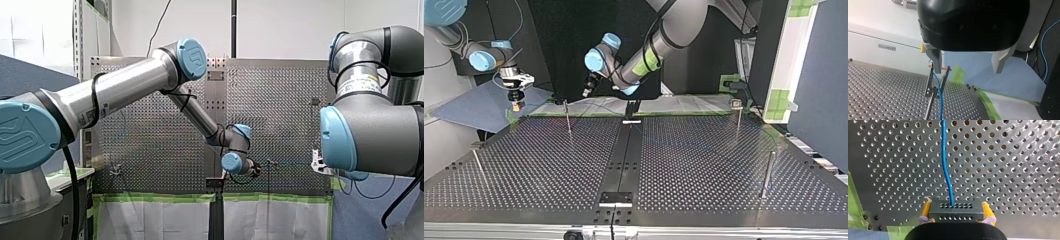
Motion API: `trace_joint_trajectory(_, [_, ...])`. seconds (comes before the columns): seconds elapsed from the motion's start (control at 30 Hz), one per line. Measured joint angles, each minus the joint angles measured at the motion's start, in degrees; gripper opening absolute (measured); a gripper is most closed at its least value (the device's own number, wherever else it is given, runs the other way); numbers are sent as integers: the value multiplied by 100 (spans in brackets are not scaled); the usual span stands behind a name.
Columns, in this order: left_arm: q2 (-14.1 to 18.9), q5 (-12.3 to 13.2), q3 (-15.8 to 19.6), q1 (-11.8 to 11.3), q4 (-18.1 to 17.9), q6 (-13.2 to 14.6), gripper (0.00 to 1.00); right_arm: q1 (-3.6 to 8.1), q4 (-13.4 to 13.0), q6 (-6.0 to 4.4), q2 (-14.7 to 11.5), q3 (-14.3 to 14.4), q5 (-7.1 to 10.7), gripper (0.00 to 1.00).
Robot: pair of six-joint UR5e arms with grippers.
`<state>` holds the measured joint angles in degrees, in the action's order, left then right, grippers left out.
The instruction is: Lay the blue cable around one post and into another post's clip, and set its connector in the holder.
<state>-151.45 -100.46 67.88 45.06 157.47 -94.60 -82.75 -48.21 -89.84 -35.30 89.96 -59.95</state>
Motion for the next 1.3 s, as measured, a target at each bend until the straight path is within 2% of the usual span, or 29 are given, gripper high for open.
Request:
trace_joint_trajectory(1.07, [5,-132,-23,13,19,-50,100,-3,19,0,0,-7,1,0])
trace_joint_trajectory(1.3, [213,-249,111,45,9,42,100,-16,30,0,0,-7,0,0])
